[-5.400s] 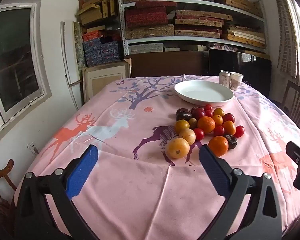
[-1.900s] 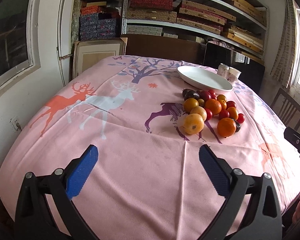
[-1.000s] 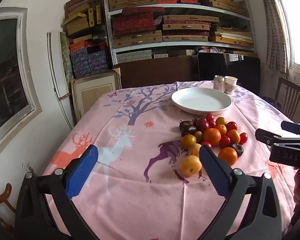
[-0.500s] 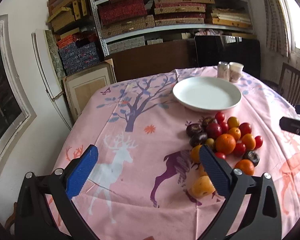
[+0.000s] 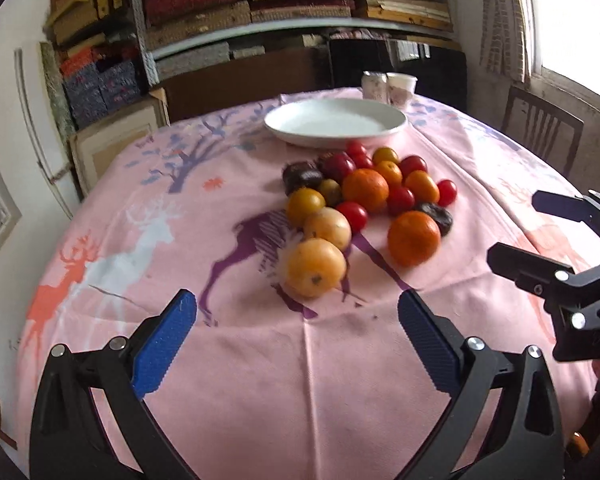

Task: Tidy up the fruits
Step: 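Grasp a pale yellow round fruit with the left tool while the right tool grasps an orange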

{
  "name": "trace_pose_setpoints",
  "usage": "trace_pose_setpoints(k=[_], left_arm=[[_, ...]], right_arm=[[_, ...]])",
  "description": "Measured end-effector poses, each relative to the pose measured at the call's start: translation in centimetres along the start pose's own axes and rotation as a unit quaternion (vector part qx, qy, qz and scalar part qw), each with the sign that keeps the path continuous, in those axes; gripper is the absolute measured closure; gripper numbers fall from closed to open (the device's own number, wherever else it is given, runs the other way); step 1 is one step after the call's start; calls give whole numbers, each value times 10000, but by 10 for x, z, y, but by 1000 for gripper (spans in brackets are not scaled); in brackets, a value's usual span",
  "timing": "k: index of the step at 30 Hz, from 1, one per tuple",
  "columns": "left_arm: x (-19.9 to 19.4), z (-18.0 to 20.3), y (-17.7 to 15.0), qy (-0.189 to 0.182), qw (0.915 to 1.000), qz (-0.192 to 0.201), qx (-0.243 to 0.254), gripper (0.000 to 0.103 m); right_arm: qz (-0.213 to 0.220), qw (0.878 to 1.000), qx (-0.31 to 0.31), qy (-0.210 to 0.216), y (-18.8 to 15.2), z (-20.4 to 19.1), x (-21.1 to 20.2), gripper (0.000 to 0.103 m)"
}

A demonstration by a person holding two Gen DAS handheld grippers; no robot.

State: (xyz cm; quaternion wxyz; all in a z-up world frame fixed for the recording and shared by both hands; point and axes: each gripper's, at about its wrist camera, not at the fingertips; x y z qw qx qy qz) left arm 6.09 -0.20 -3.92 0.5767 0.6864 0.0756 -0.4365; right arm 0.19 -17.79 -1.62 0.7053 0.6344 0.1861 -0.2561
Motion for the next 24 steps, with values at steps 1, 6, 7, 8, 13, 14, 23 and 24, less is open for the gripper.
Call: trace_pose_setpoints(k=[1, 6, 7, 8, 13, 14, 23, 24], left_arm=[[5, -2, 1, -130, 9999, -62, -60, 4], [32, -12, 8, -459, 9981, -383, -168, 4], [36, -12, 10, -486, 9979, -401, -128, 4], [40, -11, 12, -381, 9983, -450, -24, 4], [61, -8, 19, -238, 9968, -705, 298, 4], [64, -9, 20, -212, 9966, -742, 285, 4], [71, 0, 20, -625, 9930, -917, 408, 62], [71, 1, 20, -596, 9931, -921, 408, 62]], right_arm=[[-2, 10000, -33, -27, 3, -3, 3, 3], [-442, 9975, -180, 523, 20, -11, 36, 31], [-524, 9966, -250, 586, 22, -13, 43, 33], [-588, 9957, -375, 602, 23, -16, 49, 35], [-646, 9933, -662, 691, 28, -28, 66, 35], [-621, 9930, -693, 730, 28, -30, 66, 40], [-702, 9946, -477, 600, 27, -36, 65, 60], [-680, 9948, -416, 637, 27, -33, 64, 60]])
Point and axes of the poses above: each gripper's, at about its wrist camera, not at the fingertips, and x roughly the way its jaws point, z to its right, y to its top, and after that the axes turned 11 degrees about -y, right-handed
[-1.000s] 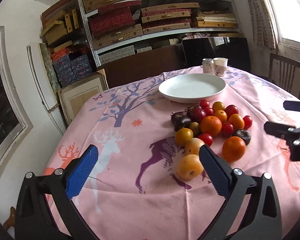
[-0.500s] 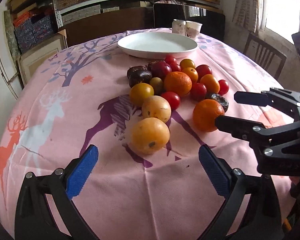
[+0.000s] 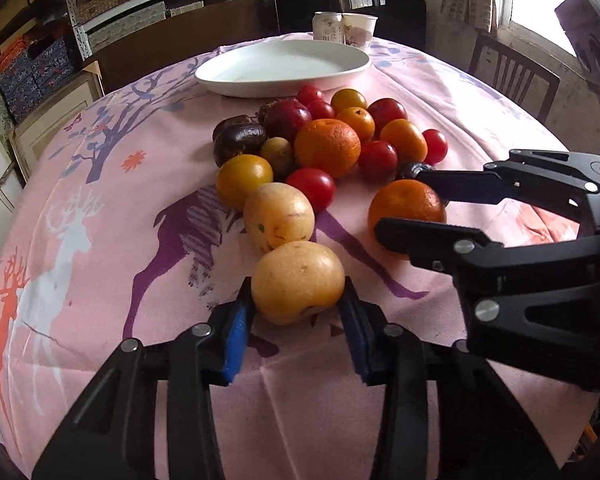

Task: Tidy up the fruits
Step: 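Grasp a pale yellow round fruit with the left tool while the right tool grasps an orange, then carry both fruits onto the white plate and open both tools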

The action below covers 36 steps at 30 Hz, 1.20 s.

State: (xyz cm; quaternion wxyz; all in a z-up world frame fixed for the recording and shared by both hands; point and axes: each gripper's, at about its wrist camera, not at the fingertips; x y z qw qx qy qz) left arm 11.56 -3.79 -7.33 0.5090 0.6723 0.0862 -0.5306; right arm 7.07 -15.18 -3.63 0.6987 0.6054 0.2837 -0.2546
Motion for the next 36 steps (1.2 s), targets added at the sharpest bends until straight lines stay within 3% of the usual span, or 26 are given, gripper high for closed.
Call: trace_pose_setpoints(k=[8, 10, 15, 23, 26, 31, 36], left_arm=[[-25, 15, 1, -214, 9993, 280, 129, 62], [-31, 16, 10, -305, 9986, 351, 234, 62], [-39, -1, 57, -70, 9975, 680, 148, 62], [8, -42, 154, 342, 9958, 855, 11, 62], [33, -58, 182, 286, 9954, 911, -119, 62], [60, -58, 209, 287, 9945, 1008, 39, 62], [64, -50, 216, 212, 9933, 1112, 229, 62]], right_arm=[[373, 9990, 236, -114, 10, 30, -17, 60], [524, 9975, 405, -241, 22, 44, -20, 60], [767, 9945, 615, -354, 62, 75, -17, 60], [933, 9919, 712, -486, 118, 113, 29, 60], [1038, 9892, 781, -684, 132, 126, 52, 60], [848, 9904, 888, -631, 144, 140, 84, 60], [860, 9909, 783, -682, 144, 141, 92, 60]])
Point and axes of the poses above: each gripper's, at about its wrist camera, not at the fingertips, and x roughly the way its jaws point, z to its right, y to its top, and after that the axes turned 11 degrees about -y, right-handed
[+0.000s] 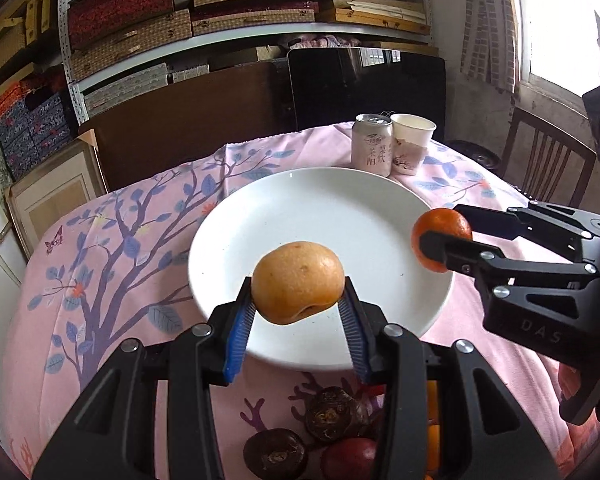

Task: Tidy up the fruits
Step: 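Carry both fruits onto the white plate and open both tools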

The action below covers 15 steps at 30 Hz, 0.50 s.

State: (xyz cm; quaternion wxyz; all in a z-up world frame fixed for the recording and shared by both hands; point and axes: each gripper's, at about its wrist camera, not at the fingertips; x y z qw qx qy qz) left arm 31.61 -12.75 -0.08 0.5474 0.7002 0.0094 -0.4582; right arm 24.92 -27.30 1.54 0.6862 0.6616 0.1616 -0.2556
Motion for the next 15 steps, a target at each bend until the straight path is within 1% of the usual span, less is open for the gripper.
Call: trace_pose_setpoints(k=[3, 4, 5, 6, 7, 8, 9, 10, 11, 12, 13, 15], left_arm=[[1, -2, -1, 14, 10000, 55, -25, 62], [2, -4, -1, 41, 10000, 47, -64, 62], [3, -5, -3, 122, 9999, 20, -65, 52], [2, -5, -4, 320, 9995, 49, -40, 21], [-2, -6, -6, 677, 9976, 137, -15, 8], [-8, -7, -8, 993, 9946, 300, 48, 5], [-14, -8, -10, 1111, 9931, 360, 94, 5], [-20, -10, -13, 1159, 9927, 326, 95, 5], [-27, -13, -17, 1114, 9934, 258, 30, 5], [-35, -15, -22, 1058, 9942, 208, -40, 5], [-41, -17, -27, 1027, 9946, 148, -89, 5], [-60, -17, -45, 878, 9959, -74, -180, 4]], right_arm=[[32, 10000, -57, -9, 0, -2, 0, 59], [83, 9997, -179, -137, 0, -5, -2, 57], [208, 9985, -339, -364, -1, -9, -5, 36], [386, 9968, -395, -581, -2, -10, -13, 16], [566, 9950, -392, -730, -2, -9, -20, 11], [671, 9938, -400, -792, -3, -7, -28, 5], [692, 9930, -420, -860, -4, -5, -35, 4], [666, 9922, -424, -961, -5, -2, -41, 4], [627, 9918, -386, -1047, -8, 1, -48, 4], [575, 9923, -352, -1041, -13, 5, -55, 4], [478, 9940, -349, -924, -19, 8, -61, 4], [287, 9972, -447, -533, -32, 15, -71, 4]])
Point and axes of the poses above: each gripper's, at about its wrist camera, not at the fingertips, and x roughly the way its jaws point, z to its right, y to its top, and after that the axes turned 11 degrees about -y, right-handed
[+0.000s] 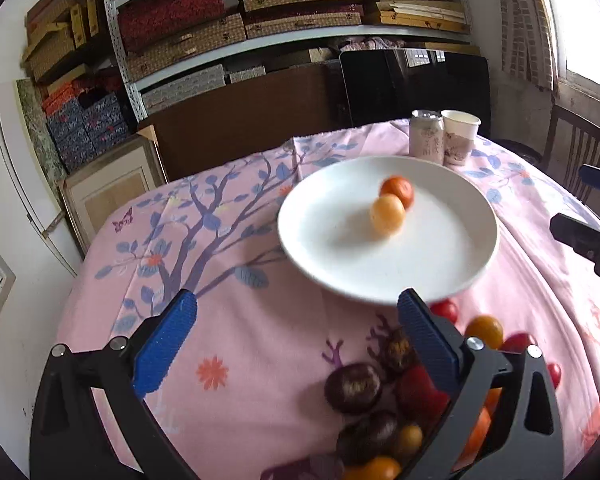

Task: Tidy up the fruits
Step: 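Carry both fruits onto the white plate and open both tools, then grasp a large pale yellow fruit with the left tool while the right tool grasps a red tomato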

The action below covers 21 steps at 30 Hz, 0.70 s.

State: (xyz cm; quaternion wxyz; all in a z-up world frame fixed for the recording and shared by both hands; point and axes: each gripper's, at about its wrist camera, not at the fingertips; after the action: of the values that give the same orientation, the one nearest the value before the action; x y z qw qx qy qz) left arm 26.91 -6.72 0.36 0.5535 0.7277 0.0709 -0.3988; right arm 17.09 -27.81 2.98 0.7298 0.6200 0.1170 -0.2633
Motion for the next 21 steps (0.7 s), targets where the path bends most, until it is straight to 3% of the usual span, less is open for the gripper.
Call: trace_pose_setpoints(k=[5, 7, 10, 14, 17, 19, 20, 21], left_arm=[[-50, 15, -63, -555, 9976, -381, 179, 4], [-60, 27, -86, -583, 9969, -421, 315, 4], [-53, 42, -104, -530, 9945, -778, 469, 4], [-35, 47, -108, -941, 9914, -826, 383, 4], [-18, 44, -117, -1078, 9872, -1147, 267, 4], [-16, 41, -123, -1246, 9860, -1086, 207, 8], [-18, 39, -124, -1541, 9826, -1029, 158, 26], [-21, 42, -124, -1575, 9825, -972, 223, 43]], right_arm=[[-481, 9934, -486, 926, -45, 3, -11, 4], [-840, 9865, -451, 1328, -60, 3, -4, 4], [-1173, 9760, -335, 1804, -77, 7, 6, 4], [-1397, 9738, -582, 1699, -85, -6, 12, 4], [-1457, 9736, -699, 1614, -89, -13, 13, 4], [-1376, 9772, -826, 1389, -91, -21, 8, 17], [-1260, 9767, -894, 1489, -91, -26, 2, 44], [-1186, 9731, -908, 1753, -91, -31, -5, 74]])
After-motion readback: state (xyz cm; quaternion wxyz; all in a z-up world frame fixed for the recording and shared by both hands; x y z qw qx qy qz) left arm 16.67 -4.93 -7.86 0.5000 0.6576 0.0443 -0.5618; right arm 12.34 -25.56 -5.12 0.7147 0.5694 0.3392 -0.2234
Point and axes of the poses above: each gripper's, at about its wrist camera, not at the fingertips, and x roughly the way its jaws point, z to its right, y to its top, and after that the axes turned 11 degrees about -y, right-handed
